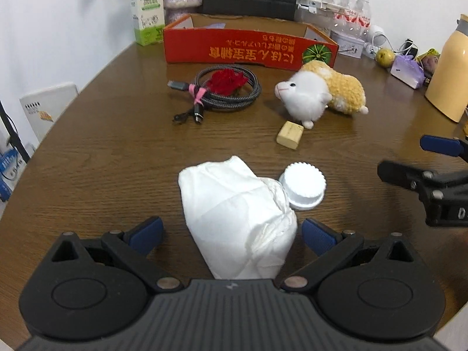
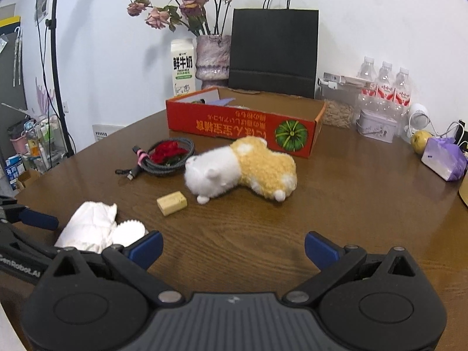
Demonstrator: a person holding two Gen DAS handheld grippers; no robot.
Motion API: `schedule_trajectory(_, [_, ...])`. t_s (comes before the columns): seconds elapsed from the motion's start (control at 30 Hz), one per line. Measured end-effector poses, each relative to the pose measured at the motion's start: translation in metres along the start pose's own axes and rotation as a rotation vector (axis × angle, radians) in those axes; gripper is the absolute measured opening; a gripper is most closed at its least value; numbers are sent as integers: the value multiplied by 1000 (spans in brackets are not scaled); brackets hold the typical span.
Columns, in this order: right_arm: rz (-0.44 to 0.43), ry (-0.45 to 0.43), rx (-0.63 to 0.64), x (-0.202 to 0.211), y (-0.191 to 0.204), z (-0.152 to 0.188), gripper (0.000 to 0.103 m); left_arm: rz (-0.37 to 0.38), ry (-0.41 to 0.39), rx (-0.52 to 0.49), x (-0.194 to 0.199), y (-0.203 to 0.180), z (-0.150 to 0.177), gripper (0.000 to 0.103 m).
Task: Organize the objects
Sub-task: 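Grasp the white cloth with the left tool, then grasp the white round cap with the right tool while the left tool holds the cloth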
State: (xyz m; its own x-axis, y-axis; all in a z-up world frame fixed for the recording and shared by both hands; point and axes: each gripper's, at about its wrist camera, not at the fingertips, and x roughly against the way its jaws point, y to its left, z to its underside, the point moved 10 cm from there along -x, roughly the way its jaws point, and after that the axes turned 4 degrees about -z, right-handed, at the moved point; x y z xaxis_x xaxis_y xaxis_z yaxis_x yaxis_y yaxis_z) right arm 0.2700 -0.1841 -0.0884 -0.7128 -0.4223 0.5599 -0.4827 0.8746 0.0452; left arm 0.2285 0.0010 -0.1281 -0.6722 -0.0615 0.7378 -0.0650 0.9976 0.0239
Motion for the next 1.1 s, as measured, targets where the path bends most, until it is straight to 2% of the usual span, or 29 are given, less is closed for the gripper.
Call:
schedule_trajectory(0.17, [-9, 29, 8, -7, 6, 9, 103, -7, -27, 19, -1, 3, -4, 103])
schedule_trajectory(0.2, [-12, 33, 10, -9, 7, 10, 103, -10, -36, 23, 0, 5, -4, 93])
schedule_trajectory(0.23, [-14, 36, 12, -10, 9, 10, 103, -25, -53, 20, 3, 8, -5, 77])
schedule_trajectory(0.4, [-58, 49, 29, -17, 23, 12, 103, -15, -86, 34, 10, 24, -6, 72])
schedule_trajectory(0.73, [-136, 83, 100, -37, 72, 13, 103, -25, -142, 67, 23, 58, -6, 74])
schedule_trajectory(1.1, [-137, 67, 104, -46, 96, 7, 101, -10, -170, 76, 22, 74, -7, 74])
